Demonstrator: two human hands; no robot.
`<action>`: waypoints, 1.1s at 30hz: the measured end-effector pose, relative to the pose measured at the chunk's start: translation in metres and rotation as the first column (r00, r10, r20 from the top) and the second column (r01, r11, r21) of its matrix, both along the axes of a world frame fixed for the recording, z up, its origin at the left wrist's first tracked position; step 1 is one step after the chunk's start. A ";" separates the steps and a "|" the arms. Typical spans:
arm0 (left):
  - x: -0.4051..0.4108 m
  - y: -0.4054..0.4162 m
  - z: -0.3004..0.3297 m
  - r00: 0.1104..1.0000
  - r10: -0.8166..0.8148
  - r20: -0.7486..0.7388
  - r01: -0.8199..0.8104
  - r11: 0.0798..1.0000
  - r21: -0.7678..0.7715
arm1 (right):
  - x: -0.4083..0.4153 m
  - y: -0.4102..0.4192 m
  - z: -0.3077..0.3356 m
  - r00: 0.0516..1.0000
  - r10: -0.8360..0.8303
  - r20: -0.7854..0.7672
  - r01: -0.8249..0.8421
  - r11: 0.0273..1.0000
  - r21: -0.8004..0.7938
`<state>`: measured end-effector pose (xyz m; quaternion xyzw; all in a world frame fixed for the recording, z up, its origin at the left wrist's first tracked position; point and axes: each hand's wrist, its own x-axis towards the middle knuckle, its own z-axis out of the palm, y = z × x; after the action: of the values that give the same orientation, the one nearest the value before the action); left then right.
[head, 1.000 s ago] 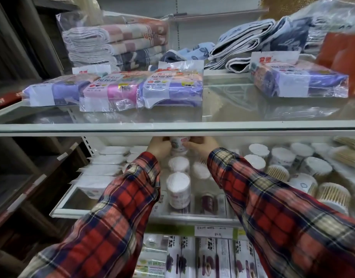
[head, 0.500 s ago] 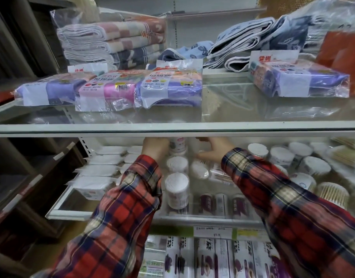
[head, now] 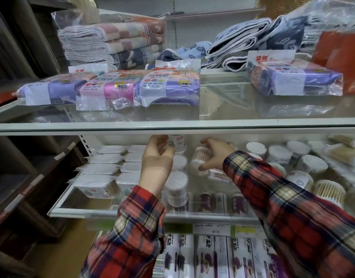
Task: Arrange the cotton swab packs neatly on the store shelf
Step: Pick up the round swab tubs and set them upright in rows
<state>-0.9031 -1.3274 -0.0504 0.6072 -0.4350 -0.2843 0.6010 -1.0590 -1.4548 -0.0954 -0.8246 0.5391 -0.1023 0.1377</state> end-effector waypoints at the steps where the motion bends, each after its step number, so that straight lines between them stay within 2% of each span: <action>1: 0.001 0.002 0.000 1.000 0.008 0.001 -0.008 1.000 -0.014 | -0.002 0.001 0.002 0.998 -0.002 0.055 0.002 1.000 -0.010; 6: 0.003 0.011 0.004 0.999 0.024 0.022 -0.023 0.997 -0.067 | -0.016 0.013 0.024 0.953 -0.006 0.302 0.013 1.000 -0.021; 8: 0.001 0.012 0.004 1.000 0.011 0.014 -0.010 0.997 -0.081 | -0.024 0.024 0.035 0.936 -0.017 0.352 0.032 0.999 -0.038; 13: -0.012 0.009 -0.001 0.998 -0.051 -0.023 0.049 0.996 -0.078 | -0.044 0.054 0.054 0.941 -0.073 0.330 0.092 0.995 -0.042; 16: -0.024 0.009 0.000 0.993 -0.121 -0.018 0.119 0.990 -0.076 | -0.053 0.067 0.053 0.961 -0.036 0.275 0.089 0.979 -0.183; 19: -0.037 0.010 -0.001 0.979 -0.202 -0.041 0.202 0.979 0.006 | -0.064 0.080 0.048 0.950 0.125 0.287 -0.031 0.950 -0.311; 22: -0.050 0.012 -0.010 0.962 -0.265 -0.065 0.270 0.957 0.104 | -0.071 0.091 0.037 0.940 0.237 0.245 -0.142 0.926 -0.350; 27: -0.069 0.025 -0.022 0.931 -0.332 -0.156 0.354 0.922 0.154 | -0.080 0.107 0.025 0.946 0.284 0.156 -0.216 0.911 -0.350; 30: -0.075 0.031 -0.033 0.922 -0.368 -0.118 0.385 0.906 0.179 | -0.084 0.114 0.013 0.948 0.303 0.098 -0.245 0.890 -0.383; 33: -0.077 0.033 -0.041 0.921 -0.366 -0.136 0.385 0.907 0.169 | -0.085 0.121 0.004 0.939 0.302 0.163 -0.222 0.897 -0.382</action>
<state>-0.9799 -1.2943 -0.0913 0.5521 -0.4833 -0.4657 0.4947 -1.1436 -1.3337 -0.0915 -0.8848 0.3764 -0.2687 0.0562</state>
